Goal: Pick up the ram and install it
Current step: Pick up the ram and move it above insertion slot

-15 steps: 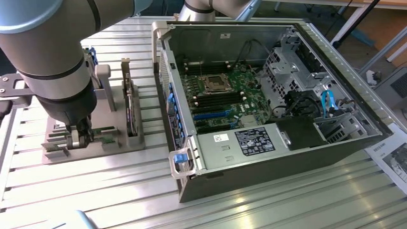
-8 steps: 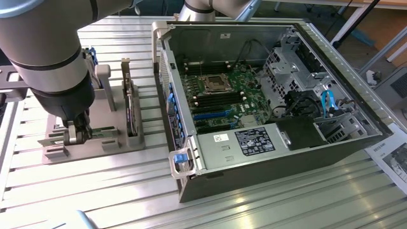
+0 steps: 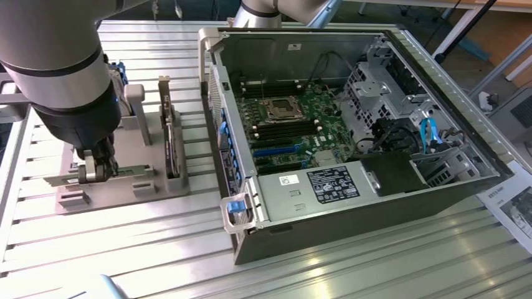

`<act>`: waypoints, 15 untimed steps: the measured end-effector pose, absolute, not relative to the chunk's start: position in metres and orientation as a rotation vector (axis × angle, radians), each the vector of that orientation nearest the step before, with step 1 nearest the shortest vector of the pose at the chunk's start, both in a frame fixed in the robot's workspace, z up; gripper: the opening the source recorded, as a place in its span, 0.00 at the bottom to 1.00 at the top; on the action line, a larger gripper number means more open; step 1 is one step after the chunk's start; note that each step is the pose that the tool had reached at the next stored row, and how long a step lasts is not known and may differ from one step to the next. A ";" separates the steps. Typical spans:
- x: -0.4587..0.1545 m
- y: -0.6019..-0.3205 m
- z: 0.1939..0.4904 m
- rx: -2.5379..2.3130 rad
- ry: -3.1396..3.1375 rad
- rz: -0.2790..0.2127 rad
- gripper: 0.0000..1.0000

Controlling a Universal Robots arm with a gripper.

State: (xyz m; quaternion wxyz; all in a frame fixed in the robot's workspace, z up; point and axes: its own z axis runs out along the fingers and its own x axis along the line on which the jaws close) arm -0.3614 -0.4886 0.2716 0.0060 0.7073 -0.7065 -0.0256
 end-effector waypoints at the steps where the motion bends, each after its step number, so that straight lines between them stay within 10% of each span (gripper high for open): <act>1: -0.361 -0.489 0.274 2.214 -2.211 -0.080 0.12; 15: -0.360 -0.489 0.333 2.213 -2.211 -0.080 0.12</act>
